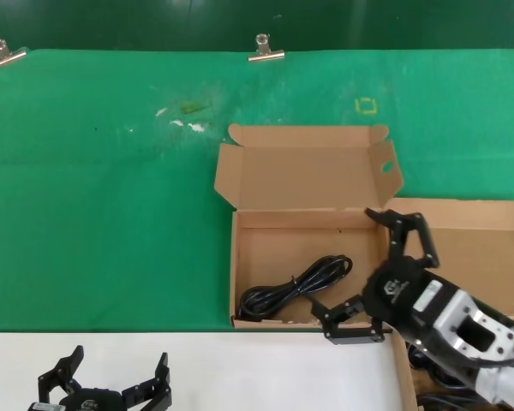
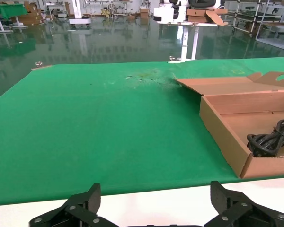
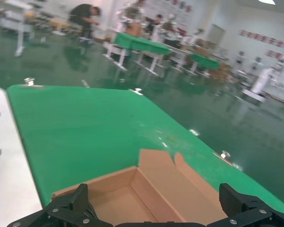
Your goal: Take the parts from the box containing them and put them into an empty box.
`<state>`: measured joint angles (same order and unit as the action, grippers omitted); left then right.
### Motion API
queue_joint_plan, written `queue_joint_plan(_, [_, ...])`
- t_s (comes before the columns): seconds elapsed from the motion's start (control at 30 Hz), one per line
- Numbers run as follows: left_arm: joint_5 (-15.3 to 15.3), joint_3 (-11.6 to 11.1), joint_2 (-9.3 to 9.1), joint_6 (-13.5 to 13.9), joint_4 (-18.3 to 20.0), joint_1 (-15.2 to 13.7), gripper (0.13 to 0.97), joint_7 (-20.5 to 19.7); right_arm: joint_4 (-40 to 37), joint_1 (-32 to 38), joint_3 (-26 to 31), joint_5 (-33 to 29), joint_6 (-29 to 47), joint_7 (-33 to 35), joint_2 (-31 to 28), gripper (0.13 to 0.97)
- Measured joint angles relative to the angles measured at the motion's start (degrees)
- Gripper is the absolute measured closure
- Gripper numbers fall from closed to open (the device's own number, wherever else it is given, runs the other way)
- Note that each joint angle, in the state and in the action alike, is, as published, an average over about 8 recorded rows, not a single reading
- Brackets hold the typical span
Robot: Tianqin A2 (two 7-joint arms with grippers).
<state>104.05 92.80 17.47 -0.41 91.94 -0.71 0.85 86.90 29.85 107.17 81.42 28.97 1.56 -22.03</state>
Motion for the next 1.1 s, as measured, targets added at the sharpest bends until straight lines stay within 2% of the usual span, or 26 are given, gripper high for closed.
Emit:
queue_joint_plan(0.17, [-0.1, -0.1, -0.04, 0.1, 0.0, 0.1, 0.275, -0.1, 0.6, -3.9, -2.0, 2.9, -3.8, -0.2, 0.6, 0.129])
queue_joint_plan(0.47, [-0.3, -0.4, -0.11, 0.2, -0.1, 0.3, 0.170, -0.3, 1.8, -11.0, -5.7, 8.0, -10.7, -0.6, 1.8, 0.129])
queue_joint_plan(1.1, [-0.8, -1.0, -0.25, 0.4, -0.2, 0.6, 0.132, -0.7, 4.1, -25.8, -13.4, 18.7, -25.0, -1.3, 4.2, 0.129])
